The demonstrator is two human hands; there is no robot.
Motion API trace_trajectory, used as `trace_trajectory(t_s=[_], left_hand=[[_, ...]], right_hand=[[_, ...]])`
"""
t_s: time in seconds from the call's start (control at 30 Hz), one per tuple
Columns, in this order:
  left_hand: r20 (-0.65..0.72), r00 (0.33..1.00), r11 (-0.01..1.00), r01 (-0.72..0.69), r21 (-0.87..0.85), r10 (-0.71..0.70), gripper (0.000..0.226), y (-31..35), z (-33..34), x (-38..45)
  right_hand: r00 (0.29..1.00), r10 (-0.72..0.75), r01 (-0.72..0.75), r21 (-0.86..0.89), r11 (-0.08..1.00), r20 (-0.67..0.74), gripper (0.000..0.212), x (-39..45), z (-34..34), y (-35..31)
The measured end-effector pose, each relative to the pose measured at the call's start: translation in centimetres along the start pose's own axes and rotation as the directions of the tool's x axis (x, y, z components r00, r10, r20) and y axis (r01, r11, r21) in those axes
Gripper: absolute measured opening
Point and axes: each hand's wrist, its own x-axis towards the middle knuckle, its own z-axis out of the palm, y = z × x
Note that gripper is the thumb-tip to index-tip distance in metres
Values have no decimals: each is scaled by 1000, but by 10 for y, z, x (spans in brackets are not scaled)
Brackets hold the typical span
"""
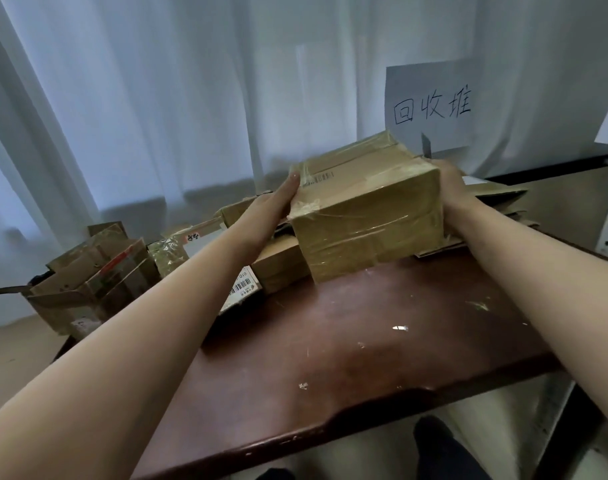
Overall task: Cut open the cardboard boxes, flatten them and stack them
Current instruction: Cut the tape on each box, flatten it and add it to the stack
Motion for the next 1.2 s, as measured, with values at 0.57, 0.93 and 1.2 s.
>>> trace_trajectory(t_s=[0.57,0.93,1.2], left_hand=[[258,965,989,-15,-144,52,10,-14,-3,-1],[522,853,1000,18,-21,-4,21,-26,10,-6],[392,919,994,85,-70,-51,31,-41,12,-12]], right_hand=[[979,170,-158,-113,981,113,35,-15,-1,29],[801,379,-205,-383,901,463,54,-28,5,56],[961,210,-190,-121,974,182,46,-12,-4,57]])
